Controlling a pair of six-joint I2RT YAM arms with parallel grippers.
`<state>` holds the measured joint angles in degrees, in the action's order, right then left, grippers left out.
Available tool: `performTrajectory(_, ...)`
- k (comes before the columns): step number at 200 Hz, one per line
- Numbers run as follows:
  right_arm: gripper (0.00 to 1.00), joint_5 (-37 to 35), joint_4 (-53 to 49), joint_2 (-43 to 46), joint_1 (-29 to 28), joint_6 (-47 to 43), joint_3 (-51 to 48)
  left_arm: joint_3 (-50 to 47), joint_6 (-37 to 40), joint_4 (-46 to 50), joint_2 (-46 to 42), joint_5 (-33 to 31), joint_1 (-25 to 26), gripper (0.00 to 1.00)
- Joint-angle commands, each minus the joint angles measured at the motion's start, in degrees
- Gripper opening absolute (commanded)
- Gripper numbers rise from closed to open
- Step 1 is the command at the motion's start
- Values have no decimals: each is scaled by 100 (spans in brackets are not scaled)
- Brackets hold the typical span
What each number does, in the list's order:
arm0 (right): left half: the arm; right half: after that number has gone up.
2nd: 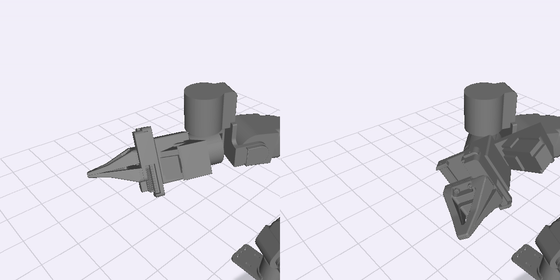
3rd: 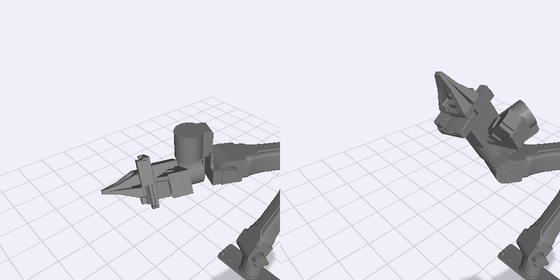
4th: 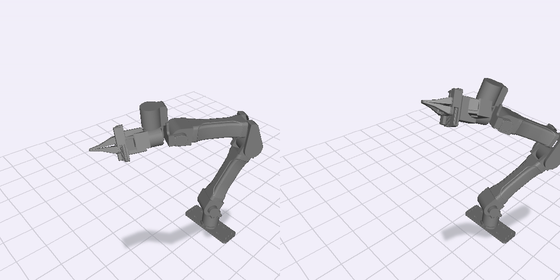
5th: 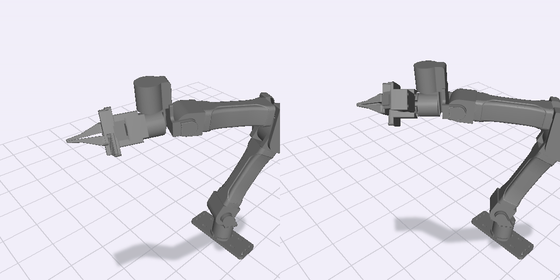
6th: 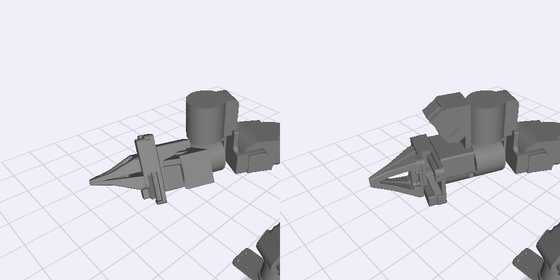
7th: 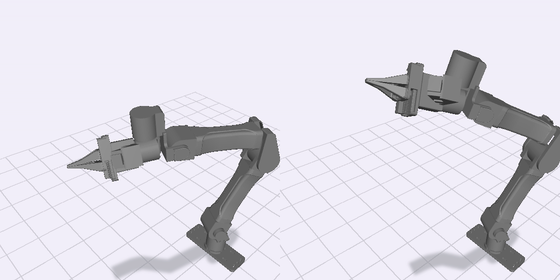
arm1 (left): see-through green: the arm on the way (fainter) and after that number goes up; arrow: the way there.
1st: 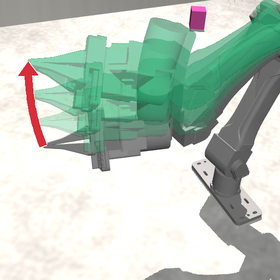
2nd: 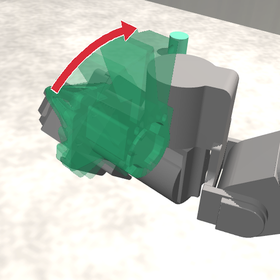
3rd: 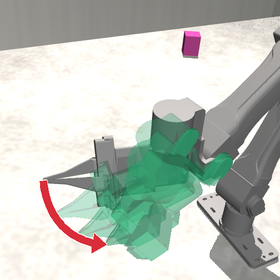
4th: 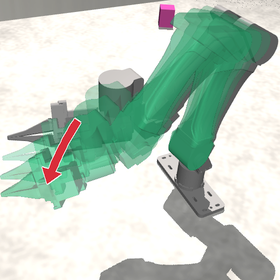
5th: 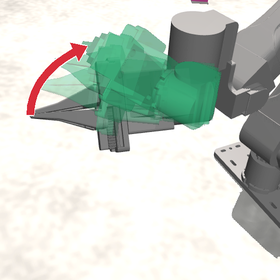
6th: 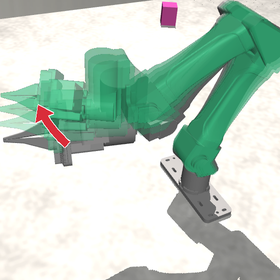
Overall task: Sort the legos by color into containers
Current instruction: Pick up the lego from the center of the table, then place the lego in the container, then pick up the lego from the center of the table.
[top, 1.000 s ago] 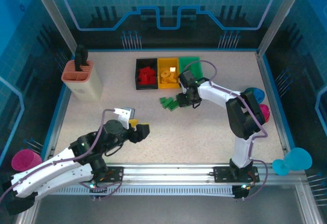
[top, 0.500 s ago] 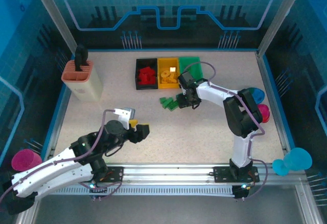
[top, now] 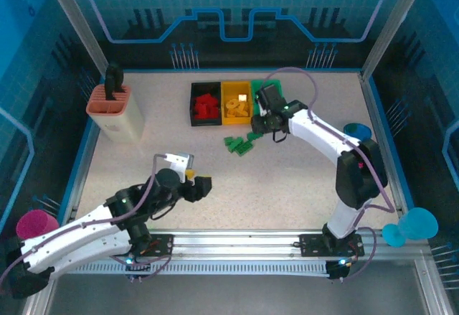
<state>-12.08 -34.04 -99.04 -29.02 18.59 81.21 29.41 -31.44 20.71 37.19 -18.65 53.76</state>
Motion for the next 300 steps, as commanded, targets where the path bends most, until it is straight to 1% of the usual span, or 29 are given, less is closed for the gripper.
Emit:
performTrajectory(1, 46, -229, -129, -27, 301, 9, 492, -31, 4, -54, 232, -35, 85, 72)
performTrajectory(35, 46, 123, -505, -924, 809, 24, 1461, -115, -105, -28, 233, -61, 185, 71)
performTrajectory(65, 46, 167, -827, -1810, 906, -91, 2258, -161, -218, 56, 89, -100, 248, 71)
performTrajectory(80, 46, 119, -925, -2108, 923, -106, 2523, -161, -230, 55, 72, -103, 257, 71)
performTrajectory(123, 47, 182, -955, -2526, 959, -79, 2860, -77, -148, 56, 139, -149, 267, 72)
performTrajectory(136, 49, 238, -964, -2552, 955, -84, 2900, -41, -113, 31, 172, -166, 267, 71)
performTrajectory(144, 55, 274, -956, -2541, 951, -92, 2901, -24, -92, 21, 199, -171, 267, 71)
performTrajectory(151, 60, 285, -947, -2512, 950, -101, 2896, -2, -74, 5, 225, -172, 267, 71)
performTrajectory(173, 65, 292, -915, -2388, 930, -155, 2857, 47, -20, -38, 320, -172, 274, 71)
performTrajectory(202, 66, 277, -806, -2070, 886, -152, 2592, 148, 51, -102, 470, -160, 276, 71)
performTrajectory(230, 66, 356, -591, -1517, 818, -86, 2094, 286, 216, -153, 710, -165, 284, 72)
performTrajectory(247, 67, 487, -214, -943, 761, 0, 1472, 337, 329, -388, 911, 181, 276, 75)
performTrajectory(252, 67, 536, -85, -760, 744, 28, 1262, 342, 352, -485, 991, 290, 276, 80)
performTrajectory(262, 68, 634, 175, -391, 720, 101, 819, 436, 381, -593, 1274, 518, 251, 83)
performTrajectory(282, 69, 783, 640, 303, 663, 252, -28, 974, 393, -396, 2174, 894, 134, 83)
performTrajectory(300, 69, 959, 975, 818, 618, 402, -697, 1410, 357, -357, 3099, 1264, -85, 83)
